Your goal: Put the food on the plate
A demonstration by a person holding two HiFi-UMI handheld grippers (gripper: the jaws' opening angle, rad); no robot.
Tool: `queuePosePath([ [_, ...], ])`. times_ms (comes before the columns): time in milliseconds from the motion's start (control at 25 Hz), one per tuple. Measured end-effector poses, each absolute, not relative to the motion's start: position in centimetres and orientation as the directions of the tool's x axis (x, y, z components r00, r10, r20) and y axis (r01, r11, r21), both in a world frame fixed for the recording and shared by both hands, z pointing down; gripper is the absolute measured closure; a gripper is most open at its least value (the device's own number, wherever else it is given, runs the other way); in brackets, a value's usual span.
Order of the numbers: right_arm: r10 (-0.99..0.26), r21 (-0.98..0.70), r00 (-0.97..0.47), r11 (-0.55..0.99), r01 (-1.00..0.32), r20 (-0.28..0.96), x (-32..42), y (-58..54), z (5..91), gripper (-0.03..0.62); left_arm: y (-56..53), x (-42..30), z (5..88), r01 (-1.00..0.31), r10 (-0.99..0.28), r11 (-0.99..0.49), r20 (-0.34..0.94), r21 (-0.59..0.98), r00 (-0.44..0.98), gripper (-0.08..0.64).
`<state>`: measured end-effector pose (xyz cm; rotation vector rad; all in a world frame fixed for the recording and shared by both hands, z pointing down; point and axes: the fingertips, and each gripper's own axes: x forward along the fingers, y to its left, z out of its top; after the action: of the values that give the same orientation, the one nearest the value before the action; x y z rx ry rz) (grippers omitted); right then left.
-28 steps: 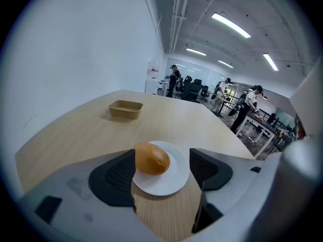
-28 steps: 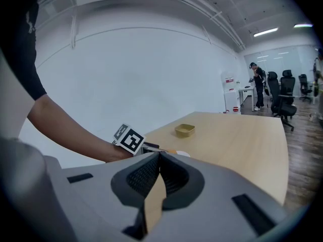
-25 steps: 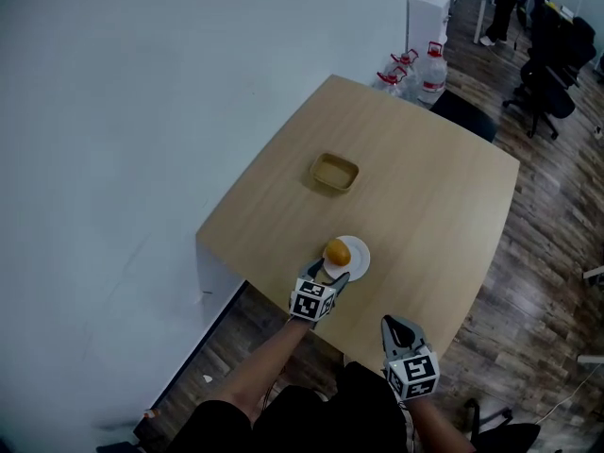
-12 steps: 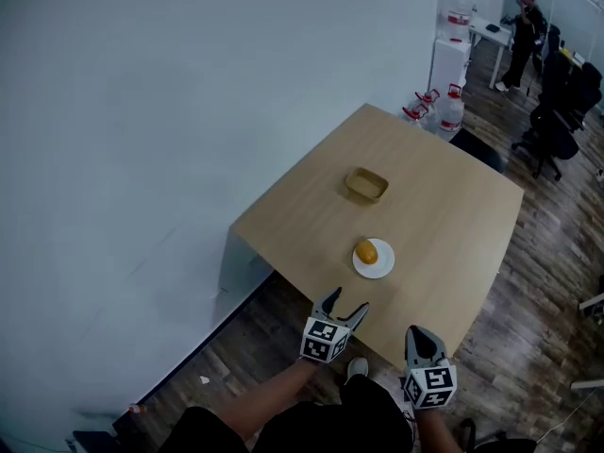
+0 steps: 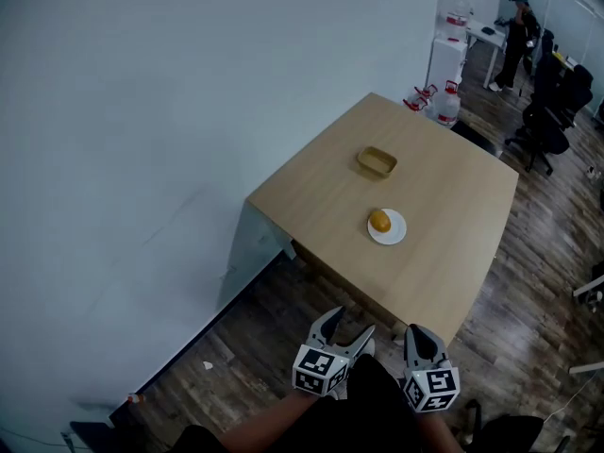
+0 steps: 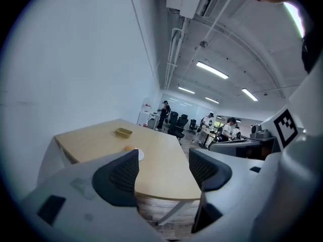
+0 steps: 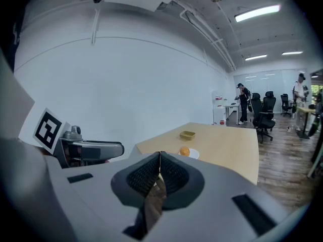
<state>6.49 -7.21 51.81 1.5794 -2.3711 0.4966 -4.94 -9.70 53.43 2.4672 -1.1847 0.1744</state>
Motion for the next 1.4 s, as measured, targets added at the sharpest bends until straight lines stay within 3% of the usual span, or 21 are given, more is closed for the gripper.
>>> queuePosePath([
  [80, -0.837, -0.163, -0.4, 0.366, -0.916, 0.374, 5.1, -5.3, 51.3, 0.532, -7.4, -6.2, 52.7, -0.787, -0.741, -0.551, 0.271, 0.279, 0.615, 0.259],
  [200, -0.844, -0.157, -0.416, 0.385, -0.91, 0.339, 3.2, -3.3, 49.7, 0.532, -5.0, -8.6, 51.0, -0.821, -0.788, -0.528, 0.236, 0.217, 0.568, 0.466],
  [360, -0.863, -0.093, -0.407, 0.398, -0.913, 0.3, 1.6, -1.6, 47.7, 0.532, -2.7, -11.4, 48.4, -0.837, -0.828, -0.496, 0.164, 0.23, 0.536, 0.524],
  [560, -0.868, -0.04, -0.402, 0.409, -0.912, 0.292, 1.0, 0.0, 47.3, 0.532, -0.6, -14.8, 46.8, -0.847, -0.863, -0.431, 0.132, 0.312, 0.488, 0.537],
  [880, -0.91, 0.024, -0.323, 0.341, -0.94, 0.261, 2.4, 0.8, 45.5, 0.532, 0.5, -14.9, 45.9, -0.855, -0.858, -0.456, 0.134, 0.248, 0.496, 0.537],
  [1400, -0.928, 0.038, -0.277, 0.295, -0.955, 0.25, 3.9, 0.9, 44.9, 0.532, 0.3, -14.1, 46.9, -0.835, -0.847, -0.464, 0.129, 0.294, 0.516, 0.537],
])
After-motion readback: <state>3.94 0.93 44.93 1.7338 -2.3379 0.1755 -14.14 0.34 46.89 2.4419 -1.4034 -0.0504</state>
